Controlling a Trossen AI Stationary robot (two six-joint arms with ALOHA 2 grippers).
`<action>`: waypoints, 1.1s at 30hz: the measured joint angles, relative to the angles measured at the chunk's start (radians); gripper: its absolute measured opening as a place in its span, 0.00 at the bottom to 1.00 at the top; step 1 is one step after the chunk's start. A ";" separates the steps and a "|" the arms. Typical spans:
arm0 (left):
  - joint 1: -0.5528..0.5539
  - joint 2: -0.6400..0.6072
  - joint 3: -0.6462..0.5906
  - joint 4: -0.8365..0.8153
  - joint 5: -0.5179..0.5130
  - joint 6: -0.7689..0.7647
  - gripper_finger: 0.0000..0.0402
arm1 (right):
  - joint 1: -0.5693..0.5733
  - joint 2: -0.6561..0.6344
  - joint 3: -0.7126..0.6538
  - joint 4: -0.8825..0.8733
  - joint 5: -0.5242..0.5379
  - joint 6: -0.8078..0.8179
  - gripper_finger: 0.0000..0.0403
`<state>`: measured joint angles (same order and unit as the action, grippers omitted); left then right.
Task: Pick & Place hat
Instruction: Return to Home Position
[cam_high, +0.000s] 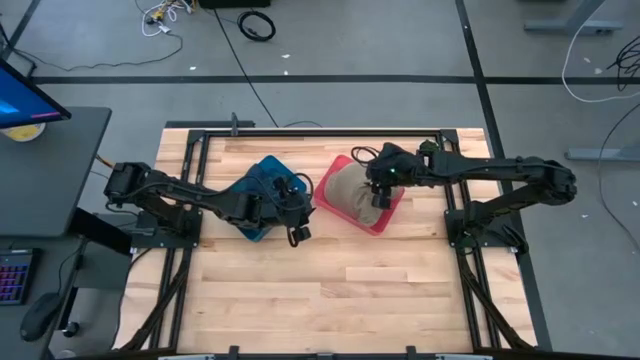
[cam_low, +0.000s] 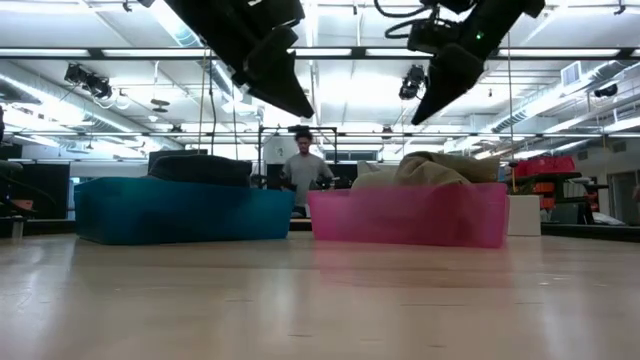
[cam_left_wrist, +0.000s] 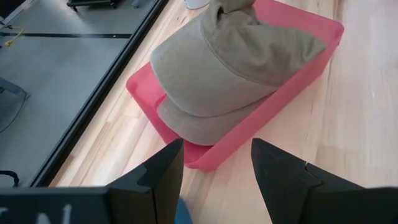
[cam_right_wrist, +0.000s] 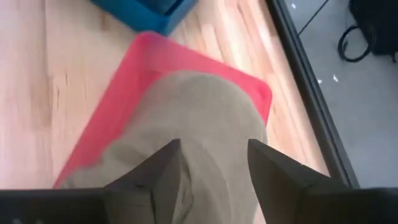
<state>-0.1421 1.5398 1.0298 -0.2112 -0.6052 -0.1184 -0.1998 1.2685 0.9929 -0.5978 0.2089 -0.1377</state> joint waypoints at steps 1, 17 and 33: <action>0.000 0.000 0.000 -0.004 0.000 0.000 0.48 | -0.001 0.009 0.000 -0.002 -0.001 -0.001 0.43; -0.002 0.000 0.001 -0.044 0.009 -0.001 0.48 | -0.028 0.422 -0.086 0.082 -0.073 -0.023 0.01; -0.001 0.000 0.000 -0.054 0.007 -0.002 0.48 | -0.027 0.228 -0.095 0.072 -0.192 0.044 0.08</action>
<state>-0.1432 1.5398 1.0302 -0.2656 -0.5980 -0.1200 -0.2271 1.4967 0.8977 -0.5258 0.0167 -0.0939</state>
